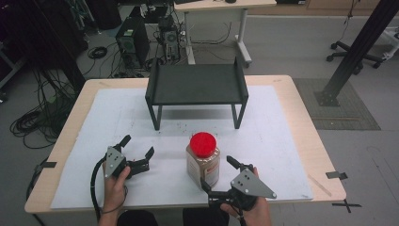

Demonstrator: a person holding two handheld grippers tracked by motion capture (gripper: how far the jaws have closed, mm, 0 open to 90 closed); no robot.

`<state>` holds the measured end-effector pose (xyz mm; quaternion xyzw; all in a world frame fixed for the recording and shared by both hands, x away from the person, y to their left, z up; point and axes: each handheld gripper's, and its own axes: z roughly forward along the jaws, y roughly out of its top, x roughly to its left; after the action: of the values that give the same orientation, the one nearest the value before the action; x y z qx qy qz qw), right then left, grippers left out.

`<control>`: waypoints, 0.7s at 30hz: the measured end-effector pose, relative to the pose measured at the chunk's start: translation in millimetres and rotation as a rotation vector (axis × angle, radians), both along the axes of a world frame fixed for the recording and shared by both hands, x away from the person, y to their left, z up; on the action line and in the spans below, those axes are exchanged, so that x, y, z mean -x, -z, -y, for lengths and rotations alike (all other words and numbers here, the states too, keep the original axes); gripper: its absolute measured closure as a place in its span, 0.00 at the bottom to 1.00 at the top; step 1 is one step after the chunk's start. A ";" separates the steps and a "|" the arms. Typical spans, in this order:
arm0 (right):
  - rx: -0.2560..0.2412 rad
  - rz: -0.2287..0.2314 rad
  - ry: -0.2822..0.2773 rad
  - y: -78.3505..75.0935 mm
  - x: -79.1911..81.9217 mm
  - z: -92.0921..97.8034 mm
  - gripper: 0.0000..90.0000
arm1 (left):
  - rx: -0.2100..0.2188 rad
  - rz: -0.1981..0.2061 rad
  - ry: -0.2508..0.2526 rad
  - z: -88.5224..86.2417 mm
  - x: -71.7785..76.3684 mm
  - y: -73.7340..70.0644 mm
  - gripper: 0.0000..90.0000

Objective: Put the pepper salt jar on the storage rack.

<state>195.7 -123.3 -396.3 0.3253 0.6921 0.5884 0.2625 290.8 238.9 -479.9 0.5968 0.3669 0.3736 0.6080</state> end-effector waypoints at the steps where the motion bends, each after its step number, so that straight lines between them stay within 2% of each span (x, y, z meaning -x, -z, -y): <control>1: 0.001 0.001 0.001 0.5 -0.6 -0.8 0.01 | 0.000 0.000 0.000 0.1 0.0 0.0 0.00; 21: 0.014 -0.003 0.009 8.0 -11.0 -13.6 0.01 | -0.002 0.001 0.001 0.0 0.1 0.1 0.00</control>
<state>206.7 -109.7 -404.3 0.3273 0.6951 0.5820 0.2664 290.7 238.8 -480.0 0.5974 0.3660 0.3739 0.6078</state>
